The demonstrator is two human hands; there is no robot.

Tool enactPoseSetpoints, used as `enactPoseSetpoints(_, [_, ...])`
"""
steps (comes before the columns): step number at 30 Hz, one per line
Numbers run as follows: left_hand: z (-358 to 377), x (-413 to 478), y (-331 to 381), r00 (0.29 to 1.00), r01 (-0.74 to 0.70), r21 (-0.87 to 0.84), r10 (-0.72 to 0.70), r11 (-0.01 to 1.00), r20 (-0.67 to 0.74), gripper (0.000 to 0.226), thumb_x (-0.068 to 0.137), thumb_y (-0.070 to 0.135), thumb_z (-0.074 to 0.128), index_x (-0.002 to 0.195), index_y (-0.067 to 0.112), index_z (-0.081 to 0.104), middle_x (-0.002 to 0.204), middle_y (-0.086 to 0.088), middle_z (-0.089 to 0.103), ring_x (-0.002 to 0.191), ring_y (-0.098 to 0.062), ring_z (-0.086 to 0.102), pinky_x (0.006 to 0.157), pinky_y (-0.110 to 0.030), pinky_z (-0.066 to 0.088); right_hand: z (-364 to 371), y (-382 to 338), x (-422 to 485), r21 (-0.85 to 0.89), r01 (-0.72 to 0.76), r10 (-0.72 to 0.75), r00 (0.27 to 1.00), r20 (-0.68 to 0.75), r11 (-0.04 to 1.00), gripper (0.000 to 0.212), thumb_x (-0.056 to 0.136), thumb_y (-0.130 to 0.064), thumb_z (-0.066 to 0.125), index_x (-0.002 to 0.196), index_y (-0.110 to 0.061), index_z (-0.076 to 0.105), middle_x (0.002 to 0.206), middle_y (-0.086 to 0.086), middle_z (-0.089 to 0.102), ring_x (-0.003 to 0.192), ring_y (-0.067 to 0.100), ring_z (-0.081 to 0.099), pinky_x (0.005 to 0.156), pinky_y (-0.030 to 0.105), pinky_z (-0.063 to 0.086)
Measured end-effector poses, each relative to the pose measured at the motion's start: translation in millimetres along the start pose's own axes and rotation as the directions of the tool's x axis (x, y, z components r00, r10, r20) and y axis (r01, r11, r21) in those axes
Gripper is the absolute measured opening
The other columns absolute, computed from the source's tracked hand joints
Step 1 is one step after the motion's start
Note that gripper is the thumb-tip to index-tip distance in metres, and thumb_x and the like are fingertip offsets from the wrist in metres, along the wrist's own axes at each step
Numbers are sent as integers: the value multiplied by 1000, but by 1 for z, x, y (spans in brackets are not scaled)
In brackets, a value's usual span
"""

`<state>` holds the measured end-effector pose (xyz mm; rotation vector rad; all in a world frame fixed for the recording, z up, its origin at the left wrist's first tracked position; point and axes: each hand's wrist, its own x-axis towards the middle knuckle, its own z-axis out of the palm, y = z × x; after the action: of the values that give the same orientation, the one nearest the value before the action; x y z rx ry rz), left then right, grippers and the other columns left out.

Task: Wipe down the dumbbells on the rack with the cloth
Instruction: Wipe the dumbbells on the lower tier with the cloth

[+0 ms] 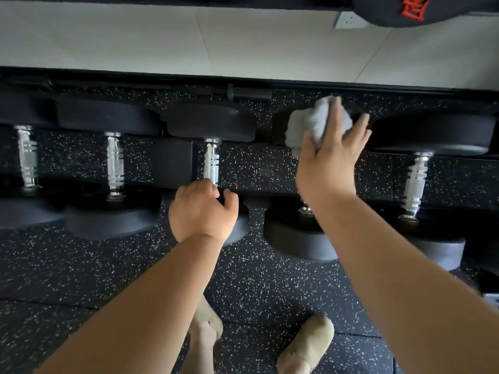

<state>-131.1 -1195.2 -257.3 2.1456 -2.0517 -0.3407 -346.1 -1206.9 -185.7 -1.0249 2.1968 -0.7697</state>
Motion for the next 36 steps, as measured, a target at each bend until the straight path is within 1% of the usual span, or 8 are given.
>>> enactPoseSetpoints(6, [-5, 1, 2, 998, 16, -9, -16, 1000, 66, 39, 84, 54, 39, 81, 25, 66, 78, 8, 63, 80, -21, 53, 59, -32, 36, 19, -11, -30, -250, 248, -218, 966, 140, 936, 62, 105, -26, 49, 163, -24, 27, 172, 4, -18, 157, 27, -21, 122, 33, -5])
enactPoseSetpoints(9, [-13, 5, 3, 986, 47, -26, -42, 999, 158, 37, 85, 54, 42, 86, 29, 68, 83, 10, 65, 86, -20, 57, 64, -33, 44, 31, -26, -45, -72, 198, -179, 961, 212, 978, 57, 102, -12, 53, 156, -26, 40, 169, 0, 22, 156, 20, 20, 126, 32, 22])
enactPoseSetpoints(13, [-34, 17, -9, 950, -71, -186, 124, 980, 288, 25, 96, 44, 53, 92, 25, 69, 91, 10, 61, 100, -22, 57, 78, -36, 47, 35, -53, -52, 126, -65, 45, 987, 155, 990, 38, 109, -28, 45, 147, -32, 44, 126, -10, 64, 108, 9, 63, 89, 29, 56])
enactPoseSetpoints(18, [-98, 101, -61, 906, -416, 6, 414, 909, 85, 24, 95, 42, 49, 97, 24, 66, 102, 5, 63, 106, -22, 54, 94, -39, 44, 48, -95, -15, 230, -112, 84, 988, 130, 967, 40, 109, -42, 38, 149, -39, 37, 117, -8, 63, 96, 9, 65, 73, 26, 53])
enactPoseSetpoints(24, [-144, 224, -114, 795, -599, 287, 597, 747, 107, 45, 94, 49, 48, 115, 13, 66, 121, -11, 65, 120, -36, 53, 100, -50, 42, 104, -104, 17, 221, -320, 291, 944, 154, 921, 39, 107, -47, 38, 142, -31, 49, 137, 4, 59, 115, 24, 62, 102, 42, 51])
enactPoseSetpoints(30, [-126, 252, -120, 851, -523, 183, 499, 832, 162, 50, 94, 58, 48, 110, 17, 71, 111, -9, 74, 116, -37, 59, 92, -47, 51, 142, -115, -18, -228, 113, -86, 988, 124, 967, 62, 105, -49, 38, 161, -43, 13, 170, 12, -12, 156, 41, -11, 124, 54, -2])
enactPoseSetpoints(34, [-124, 251, -122, 866, -499, 168, 484, 850, 125, 50, 92, 60, 44, 103, 20, 71, 100, -5, 74, 104, -36, 60, 85, -46, 50, 130, -99, -17, -420, 326, -290, 945, 150, 847, 68, 103, -55, 43, 162, -45, 11, 171, 11, -4, 157, 40, -4, 126, 57, 12])
enactPoseSetpoints(36, [-125, 253, -117, 923, -374, 87, 362, 923, 133, 51, 95, 66, 47, 107, 23, 73, 103, -3, 74, 108, -33, 60, 87, -44, 51, 115, -90, -12, -312, 198, -140, 970, 197, 929, 75, 100, -61, 46, 160, -49, 2, 170, 5, 1, 156, 37, 12, 124, 54, 26])
